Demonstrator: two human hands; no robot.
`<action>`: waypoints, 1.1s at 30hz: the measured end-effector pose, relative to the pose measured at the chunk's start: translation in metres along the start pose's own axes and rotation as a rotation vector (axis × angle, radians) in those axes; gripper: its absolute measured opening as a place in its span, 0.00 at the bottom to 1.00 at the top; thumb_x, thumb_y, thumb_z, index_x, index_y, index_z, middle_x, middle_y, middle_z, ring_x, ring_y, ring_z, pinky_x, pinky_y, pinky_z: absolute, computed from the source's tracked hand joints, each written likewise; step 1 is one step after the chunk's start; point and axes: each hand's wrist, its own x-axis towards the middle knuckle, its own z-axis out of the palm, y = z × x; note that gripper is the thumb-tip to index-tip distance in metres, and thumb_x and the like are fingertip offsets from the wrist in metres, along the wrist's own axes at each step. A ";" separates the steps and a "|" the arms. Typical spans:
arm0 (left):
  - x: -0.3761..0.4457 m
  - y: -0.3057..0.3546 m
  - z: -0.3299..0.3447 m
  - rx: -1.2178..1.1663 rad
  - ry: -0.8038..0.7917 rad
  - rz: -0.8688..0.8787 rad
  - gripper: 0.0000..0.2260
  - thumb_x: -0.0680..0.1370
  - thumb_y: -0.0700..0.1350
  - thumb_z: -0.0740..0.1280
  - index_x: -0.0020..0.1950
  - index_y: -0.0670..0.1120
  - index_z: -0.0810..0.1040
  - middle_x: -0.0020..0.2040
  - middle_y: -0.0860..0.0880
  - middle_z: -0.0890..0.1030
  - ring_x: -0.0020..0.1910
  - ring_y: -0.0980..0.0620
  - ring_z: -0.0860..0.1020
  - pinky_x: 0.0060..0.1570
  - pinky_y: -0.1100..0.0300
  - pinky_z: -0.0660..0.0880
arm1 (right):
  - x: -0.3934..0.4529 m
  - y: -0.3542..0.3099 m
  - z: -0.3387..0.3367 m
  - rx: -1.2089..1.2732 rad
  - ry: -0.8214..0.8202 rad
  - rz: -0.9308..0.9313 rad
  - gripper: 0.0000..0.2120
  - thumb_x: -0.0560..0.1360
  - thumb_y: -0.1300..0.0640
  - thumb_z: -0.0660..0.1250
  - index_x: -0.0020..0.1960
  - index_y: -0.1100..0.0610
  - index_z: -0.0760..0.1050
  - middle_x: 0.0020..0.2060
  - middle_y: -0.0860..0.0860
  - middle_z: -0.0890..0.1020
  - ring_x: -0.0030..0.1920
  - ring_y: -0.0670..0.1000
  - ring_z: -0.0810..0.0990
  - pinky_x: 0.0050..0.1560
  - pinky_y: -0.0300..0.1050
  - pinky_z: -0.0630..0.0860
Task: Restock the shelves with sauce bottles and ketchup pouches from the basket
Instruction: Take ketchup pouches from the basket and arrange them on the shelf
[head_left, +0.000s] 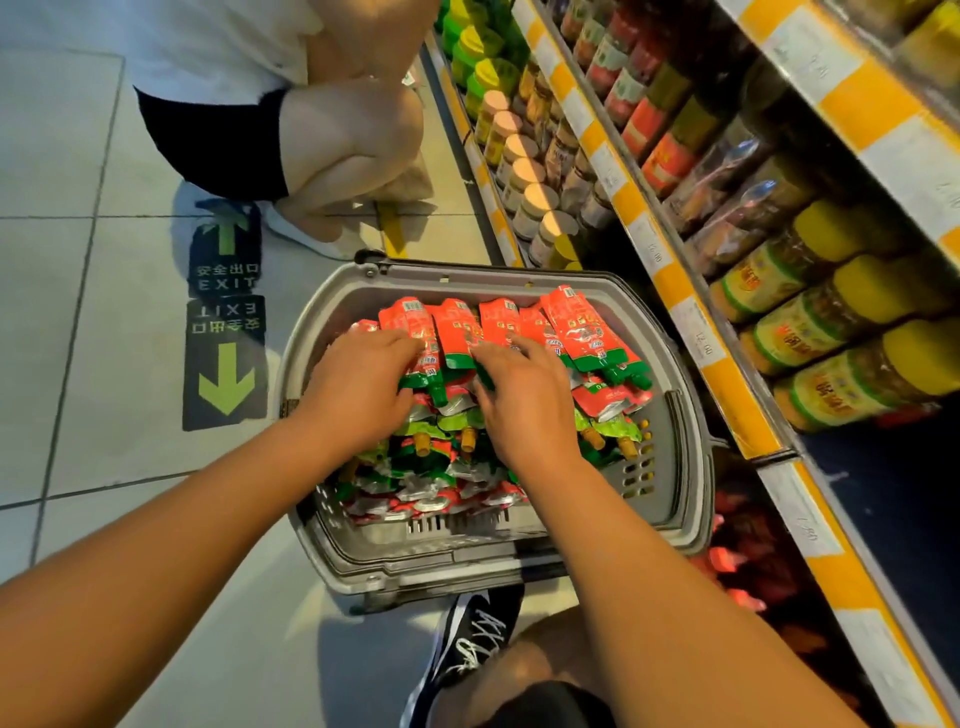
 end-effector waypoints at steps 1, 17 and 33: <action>-0.003 0.002 0.000 0.000 0.021 0.012 0.23 0.73 0.48 0.74 0.68 0.48 0.79 0.62 0.49 0.83 0.59 0.43 0.80 0.58 0.45 0.79 | -0.001 0.000 -0.001 -0.004 0.019 0.001 0.14 0.78 0.58 0.72 0.63 0.52 0.81 0.59 0.51 0.85 0.71 0.59 0.73 0.71 0.60 0.69; -0.021 0.033 -0.065 -0.357 0.409 0.088 0.07 0.82 0.43 0.70 0.58 0.46 0.85 0.52 0.50 0.86 0.52 0.49 0.83 0.54 0.54 0.78 | -0.043 0.001 -0.068 0.495 0.427 0.190 0.07 0.84 0.54 0.63 0.59 0.43 0.72 0.43 0.35 0.78 0.42 0.40 0.76 0.36 0.45 0.70; -0.014 0.179 -0.120 -0.921 0.314 0.142 0.04 0.77 0.56 0.69 0.47 0.59 0.83 0.38 0.54 0.84 0.36 0.55 0.81 0.34 0.52 0.79 | -0.166 0.071 -0.153 0.975 0.783 0.593 0.10 0.75 0.49 0.74 0.54 0.50 0.80 0.45 0.53 0.86 0.49 0.51 0.86 0.50 0.58 0.84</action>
